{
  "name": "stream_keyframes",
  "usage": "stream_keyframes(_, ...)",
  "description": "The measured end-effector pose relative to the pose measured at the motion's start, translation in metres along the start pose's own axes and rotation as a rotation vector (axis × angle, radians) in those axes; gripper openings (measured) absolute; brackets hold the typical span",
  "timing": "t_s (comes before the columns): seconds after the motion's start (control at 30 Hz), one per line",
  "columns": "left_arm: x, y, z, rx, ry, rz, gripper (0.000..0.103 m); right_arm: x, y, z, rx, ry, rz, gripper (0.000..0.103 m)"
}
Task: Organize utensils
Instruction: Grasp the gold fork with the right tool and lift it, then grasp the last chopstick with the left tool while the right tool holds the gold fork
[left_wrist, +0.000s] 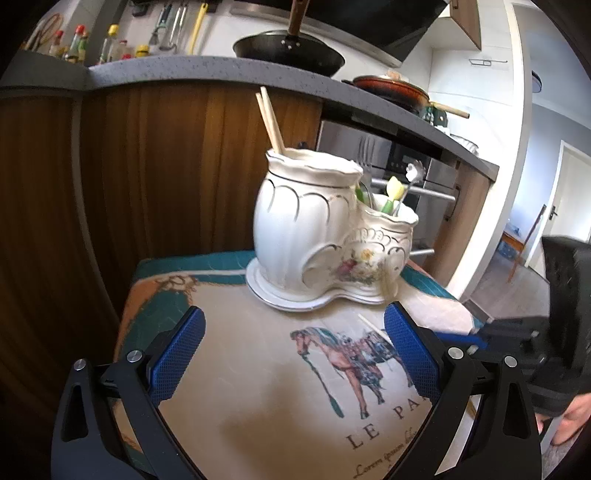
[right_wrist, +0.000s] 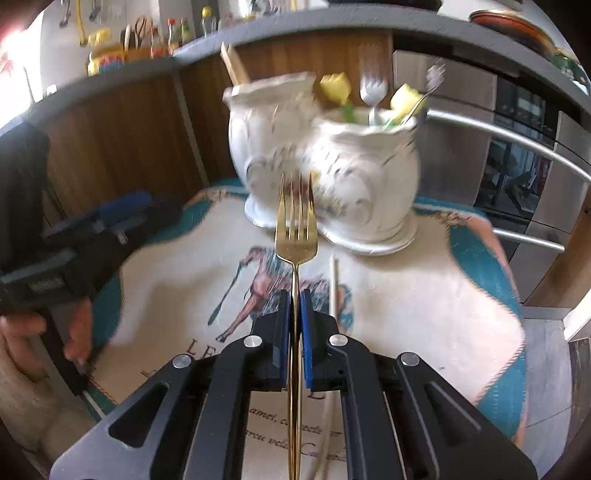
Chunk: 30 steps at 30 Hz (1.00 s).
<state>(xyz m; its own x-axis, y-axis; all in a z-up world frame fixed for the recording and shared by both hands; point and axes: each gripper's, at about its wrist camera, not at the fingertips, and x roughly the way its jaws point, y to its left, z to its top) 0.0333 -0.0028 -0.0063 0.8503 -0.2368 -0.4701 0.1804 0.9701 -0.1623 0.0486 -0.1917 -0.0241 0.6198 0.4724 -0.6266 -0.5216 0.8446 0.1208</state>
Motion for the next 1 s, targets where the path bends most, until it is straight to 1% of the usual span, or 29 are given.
stream_keyframes(0.1,0.006,-0.011,-0.001,-0.008,0.037,-0.007,0.097,-0.017,-0.010,0.004,0.017,-0.039,0.018,0.006)
stream_keyframes(0.27,0.023,-0.046,-0.011,0.011,0.135,0.022,0.096,-0.038,-0.024,0.002,0.032,-0.087,0.038,0.006)
stream_keyframes(0.33,0.034,-0.059,-0.016,-0.004,0.184,0.027,0.095,-0.046,-0.025,0.001,0.031,-0.104,0.047,0.006)
stream_keyframes(0.43,0.046,-0.075,-0.020,-0.031,0.242,0.031,0.093,-0.056,-0.031,0.001,0.040,-0.130,0.067,0.006)
stream_keyframes(0.5,0.055,-0.089,-0.021,-0.029,0.269,0.032,0.090,-0.064,-0.032,0.001,0.049,-0.156,0.086,0.006)
stream_keyframes(0.53,0.061,-0.097,-0.023,-0.025,0.287,0.044,0.083,-0.069,-0.037,0.000,0.052,-0.166,0.093,0.006)
stream_keyframes(0.6,0.071,-0.107,-0.027,-0.014,0.319,0.053,0.075,-0.079,-0.043,0.000,0.058,-0.193,0.104,0.006)
stream_keyframes(0.67,0.082,-0.118,-0.032,0.014,0.350,0.084,0.063,-0.086,-0.045,0.001,0.057,-0.213,0.106,0.006)
stream_keyframes(0.73,0.089,-0.122,-0.035,0.023,0.370,0.093,0.059,-0.092,-0.048,0.002,0.064,-0.223,0.123,0.006)
stream_keyframes(0.83,0.092,-0.122,-0.034,0.037,0.367,0.115,0.049,-0.097,-0.053,0.000,0.068,-0.230,0.109,0.006)
stream_keyframes(0.87,0.093,-0.119,-0.034,0.036,0.370,0.115,0.043,-0.099,-0.055,0.000,0.077,-0.232,0.107,0.006)
stream_keyframes(0.9,0.094,-0.117,-0.032,0.041,0.373,0.117,0.039,-0.100,-0.057,-0.001,0.083,-0.235,0.105,0.006)
stream_keyframes(0.97,0.096,-0.113,-0.031,0.068,0.376,0.113,0.022,-0.103,-0.062,0.000,0.100,-0.250,0.091,0.006)
stream_keyframes(1.0,0.095,-0.112,-0.030,0.087,0.376,0.118,0.017,-0.104,-0.064,-0.001,0.105,-0.255,0.089,0.006)
